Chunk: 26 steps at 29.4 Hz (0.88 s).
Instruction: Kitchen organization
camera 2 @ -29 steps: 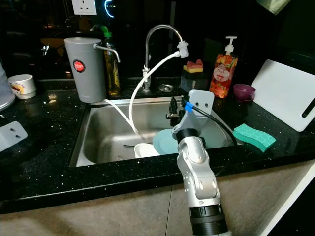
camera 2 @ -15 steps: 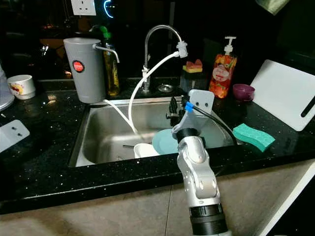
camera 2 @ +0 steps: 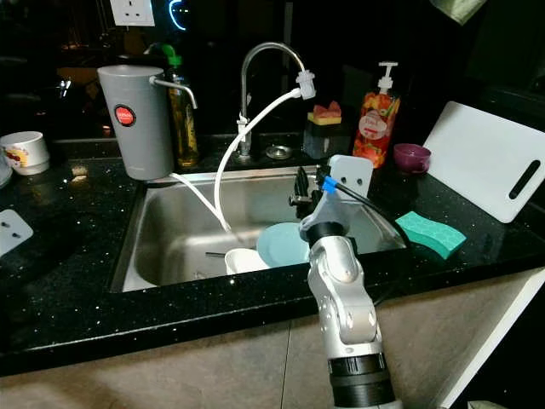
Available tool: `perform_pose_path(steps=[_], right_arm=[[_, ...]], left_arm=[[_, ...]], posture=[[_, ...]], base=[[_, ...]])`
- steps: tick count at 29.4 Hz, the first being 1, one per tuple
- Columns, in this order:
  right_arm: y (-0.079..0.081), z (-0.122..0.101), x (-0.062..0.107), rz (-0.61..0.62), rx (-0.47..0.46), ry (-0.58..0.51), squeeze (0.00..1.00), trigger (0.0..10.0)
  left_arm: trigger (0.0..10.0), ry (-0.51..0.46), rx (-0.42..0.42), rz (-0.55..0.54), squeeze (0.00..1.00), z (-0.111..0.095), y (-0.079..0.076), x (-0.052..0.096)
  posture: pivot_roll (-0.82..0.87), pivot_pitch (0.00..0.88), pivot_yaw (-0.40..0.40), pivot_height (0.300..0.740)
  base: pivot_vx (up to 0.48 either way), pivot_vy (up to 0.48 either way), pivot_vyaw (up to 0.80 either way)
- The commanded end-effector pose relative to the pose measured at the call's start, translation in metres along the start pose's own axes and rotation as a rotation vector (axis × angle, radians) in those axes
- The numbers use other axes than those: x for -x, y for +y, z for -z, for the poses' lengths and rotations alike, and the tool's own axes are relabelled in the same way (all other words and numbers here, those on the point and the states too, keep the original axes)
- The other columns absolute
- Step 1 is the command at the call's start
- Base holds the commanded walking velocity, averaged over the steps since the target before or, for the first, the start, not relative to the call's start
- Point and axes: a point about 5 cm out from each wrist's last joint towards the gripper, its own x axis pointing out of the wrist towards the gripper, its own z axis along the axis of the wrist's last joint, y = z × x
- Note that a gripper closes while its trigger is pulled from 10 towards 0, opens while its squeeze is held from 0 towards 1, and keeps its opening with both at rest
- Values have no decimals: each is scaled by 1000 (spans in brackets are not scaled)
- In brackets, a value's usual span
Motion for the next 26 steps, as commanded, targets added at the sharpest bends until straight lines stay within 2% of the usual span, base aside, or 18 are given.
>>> perform_pose_path(steps=[1, 5, 6, 7, 13, 22, 26], right_arm=[[1, 2, -1, -1, -7, 11, 0, 10000], [1, 2, -1, 0, -8, 12, 0, 10000], [1, 2, -1, 0, -7, 11, 0, 10000], [1, 2, -1, 0, -7, 11, 0, 10000], [0, 2, -1, -1, -8, 10, 0, 10000], [1, 2, -2, -5, -9, 9, 0, 10000], [1, 2, -2, -5, -13, 10, 0, 10000]], left_arm=[[10000, 56, 14, 5, 0, 14, 2, -2], [10000, 55, 46, 21, 0, 15, -1, -3], [10000, 55, 93, 34, 0, 15, -3, -4], [10000, 55, 93, 34, 0, 15, -3, -4], [10000, 63, 228, 85, 0, 15, -14, -7], [10000, 84, 255, 73, 0, 19, -16, -8], [10000, 92, 231, 42, 0, 21, -12, -8]], posture=[[176, 42, -41, 740], [176, 43, -40, 740], [176, 43, -40, 740], [176, 43, -40, 740], [177, 44, -43, 740], [182, 44, -47, 740], [182, 44, -47, 740]], base=[[0, 0, 0], [0, 0, 0], [0, 0, 0], [0, 0, 0], [0, 0, 0], [0, 0, 0], [0, 0, 0]])
